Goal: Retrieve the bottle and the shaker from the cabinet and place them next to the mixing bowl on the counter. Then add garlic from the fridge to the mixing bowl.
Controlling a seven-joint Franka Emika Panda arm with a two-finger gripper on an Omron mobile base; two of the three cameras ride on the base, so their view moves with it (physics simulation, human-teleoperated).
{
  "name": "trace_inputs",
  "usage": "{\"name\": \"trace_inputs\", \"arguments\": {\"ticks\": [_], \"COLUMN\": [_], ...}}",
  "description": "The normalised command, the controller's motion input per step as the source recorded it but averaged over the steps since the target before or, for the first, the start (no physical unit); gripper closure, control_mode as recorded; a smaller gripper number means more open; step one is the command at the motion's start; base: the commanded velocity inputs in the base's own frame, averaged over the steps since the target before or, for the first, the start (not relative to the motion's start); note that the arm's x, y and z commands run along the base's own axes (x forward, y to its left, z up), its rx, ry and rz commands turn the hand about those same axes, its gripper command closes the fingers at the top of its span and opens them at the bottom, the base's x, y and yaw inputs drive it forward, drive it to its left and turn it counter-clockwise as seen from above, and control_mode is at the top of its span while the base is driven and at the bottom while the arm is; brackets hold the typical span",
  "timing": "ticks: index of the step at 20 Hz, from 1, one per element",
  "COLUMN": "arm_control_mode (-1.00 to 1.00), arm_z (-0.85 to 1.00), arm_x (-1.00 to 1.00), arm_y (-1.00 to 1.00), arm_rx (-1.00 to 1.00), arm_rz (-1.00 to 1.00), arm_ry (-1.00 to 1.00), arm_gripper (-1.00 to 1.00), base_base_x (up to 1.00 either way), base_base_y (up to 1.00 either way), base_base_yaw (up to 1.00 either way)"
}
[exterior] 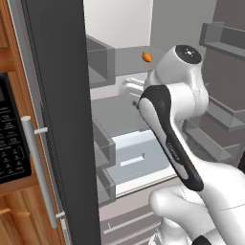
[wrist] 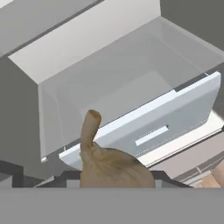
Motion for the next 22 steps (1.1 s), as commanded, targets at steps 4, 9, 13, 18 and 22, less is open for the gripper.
{"name": "trace_inputs", "arguments": {"ticks": [4, 9, 13, 18, 22], "arm_control_mode": [-1.00, -1.00, -1.00, -1.00, -1.00], "arm_z": [-0.20, 0.00, 0.00, 0.00, 0.00], "arm_x": [-0.16, -0.30, -0.06, 0.00, -0.03], "arm_y": [-0.26, -0.21, 0.00, 0.00, 0.00], "arm_rx": [0.00, -0.03, 0.00, 0.00, 0.00], "arm_rz": [0.26, 0.12, 0.00, 0.00, 0.00], "arm_ry": [0.10, -0.01, -0.01, 0.00, 0.00], "arm_gripper": [1.00, 1.00, 1.00, 1.00, 1.00], "base_base_x": [0.00, 0.00, 0.00, 0.00, 0.00], "base_base_y": [0.00, 0.00, 0.00, 0.00, 0.00], "base_base_yaw": [0.00, 0.00, 0.00, 0.00, 0.00]}}
